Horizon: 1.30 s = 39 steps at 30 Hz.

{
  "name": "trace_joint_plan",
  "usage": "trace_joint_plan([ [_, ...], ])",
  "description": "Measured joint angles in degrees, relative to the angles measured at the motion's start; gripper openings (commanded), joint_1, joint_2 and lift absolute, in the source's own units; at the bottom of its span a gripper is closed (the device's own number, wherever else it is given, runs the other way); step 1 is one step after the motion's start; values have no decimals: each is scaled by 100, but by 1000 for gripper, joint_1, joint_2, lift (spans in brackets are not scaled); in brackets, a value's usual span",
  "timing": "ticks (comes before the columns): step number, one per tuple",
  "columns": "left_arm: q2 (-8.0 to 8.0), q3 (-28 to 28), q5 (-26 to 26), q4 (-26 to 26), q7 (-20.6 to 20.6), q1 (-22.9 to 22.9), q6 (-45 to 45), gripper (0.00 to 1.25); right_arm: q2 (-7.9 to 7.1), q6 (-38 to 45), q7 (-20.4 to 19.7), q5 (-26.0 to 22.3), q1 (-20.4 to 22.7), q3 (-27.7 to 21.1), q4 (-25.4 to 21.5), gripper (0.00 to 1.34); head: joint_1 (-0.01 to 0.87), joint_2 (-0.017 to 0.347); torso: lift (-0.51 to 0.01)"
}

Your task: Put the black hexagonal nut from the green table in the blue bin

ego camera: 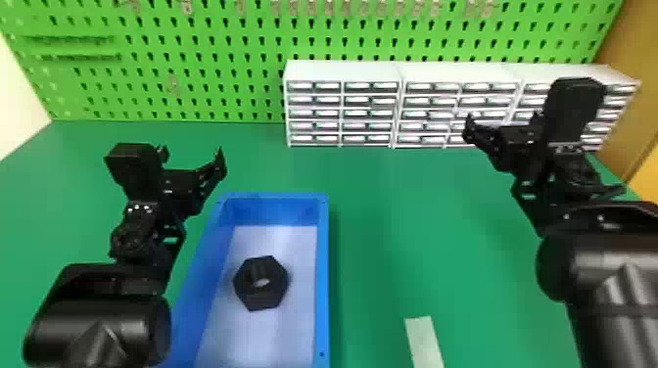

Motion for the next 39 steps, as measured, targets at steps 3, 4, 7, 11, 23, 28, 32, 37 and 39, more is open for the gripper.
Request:
trace_joint_plan([
  [3, -6, -9, -2, 6, 0, -6, 0, 970, 6, 4, 0, 7, 14, -30, -13, 1236, 686, 51, -96],
  [4, -9, -11, -2, 7, 0, -4, 0, 970, 7, 9, 0, 11, 19, -36, -15, 1236, 686, 51, -96],
  [7, -45, -22, -8, 18, 0, 26, 0, 970, -6, 23, 0, 39, 43, -52, -36, 1236, 686, 51, -96],
  [11, -135, -20, -69, 26, -7, 50, 0, 970, -30, 43, -7, 68, 56, -92, -57, 1236, 686, 51, -96],
  [23, -183, -23, -208, 60, -146, -79, 0, 970, -106, 47, -7, 106, -3, -106, -102, 1236, 686, 51, -96],
  [28, -183, 46, -280, 68, -219, -132, 0, 970, -104, 46, -5, 123, 56, -203, -140, 1236, 686, 51, -96],
  [32, -183, 114, -279, 68, -238, -142, 0, 970, -73, 25, -6, 124, 85, -258, -151, 1236, 686, 51, -96],
  [37, -183, 102, -248, 68, -238, -161, 0, 970, -49, -64, -3, 123, 110, -281, -156, 1236, 686, 51, -96],
  [39, -183, 71, -247, 74, -239, -186, 0, 970, -21, -127, -3, 112, 132, -306, -156, 1236, 686, 51, -96],
])
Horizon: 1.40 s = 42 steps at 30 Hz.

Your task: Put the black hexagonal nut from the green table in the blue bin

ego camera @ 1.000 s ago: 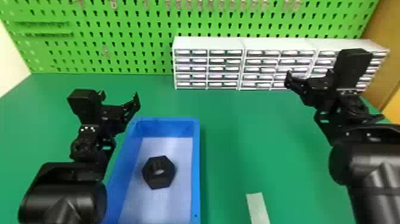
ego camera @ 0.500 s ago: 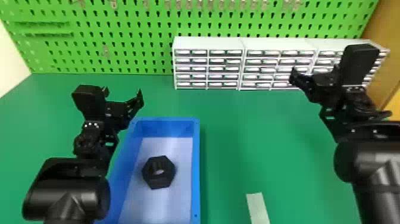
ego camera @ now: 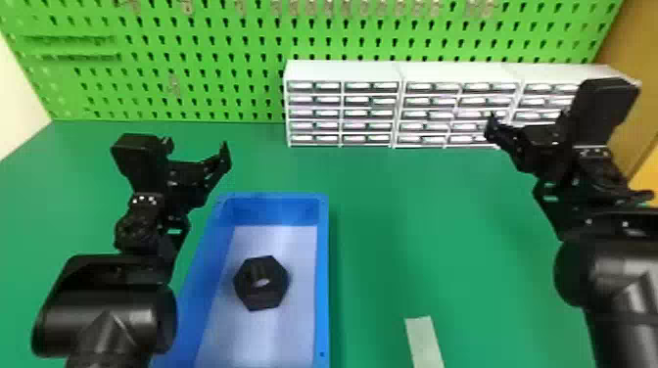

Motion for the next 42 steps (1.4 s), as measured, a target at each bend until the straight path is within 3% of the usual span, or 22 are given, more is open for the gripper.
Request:
trace_joint_plan([
  [12, 38, -19, 11, 1, -269, -197, 0, 970, 224, -570, -6, -101, 179, -153, 114, 1236, 686, 51, -96],
  [20, 117, -45, 64, -14, -264, -294, 73, 970, 247, -660, -6, -147, 274, -50, 184, 1236, 686, 51, -96],
  [42, 106, 86, 33, 44, -151, 70, 105, 970, 204, -868, -146, -160, 553, 198, 420, 1235, 686, 51, -96],
])
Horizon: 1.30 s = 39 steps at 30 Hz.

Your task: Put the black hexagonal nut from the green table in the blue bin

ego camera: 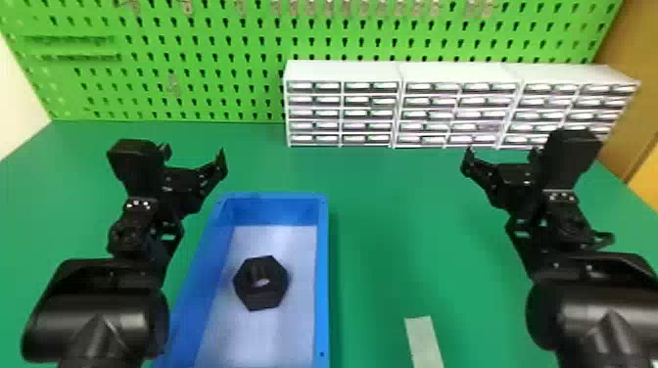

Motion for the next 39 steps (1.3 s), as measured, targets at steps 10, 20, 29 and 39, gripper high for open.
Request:
trace_joint_plan([
  [10, -1, 1, 41, 36, 143, 204, -17, 970, -47, -4, -28, 53, 131, 195, 81, 1235, 686, 51, -96],
  [20, 5, -28, 90, 30, 153, 215, -38, 970, -17, -128, -36, 43, 239, 273, 104, 1235, 686, 51, -96],
  [29, 3, -8, 131, 20, 153, 225, -89, 970, -34, -180, -36, 41, 208, 321, 70, 1235, 686, 51, -96],
  [39, 7, -38, 110, 20, 153, 172, -96, 970, -50, -180, -36, 36, 148, 344, 70, 1235, 686, 51, -96],
])
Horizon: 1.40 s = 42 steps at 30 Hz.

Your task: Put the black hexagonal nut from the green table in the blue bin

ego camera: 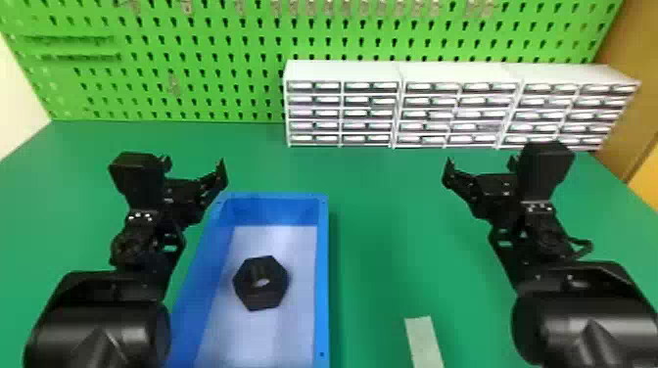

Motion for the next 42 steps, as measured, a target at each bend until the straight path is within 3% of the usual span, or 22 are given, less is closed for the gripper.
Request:
trace_joint_plan([
  [42, 43, 82, -16, -40, -18, -191, -9, 970, 19, 4, -132, 31, -47, -10, 25, 1233, 686, 51, -96],
])
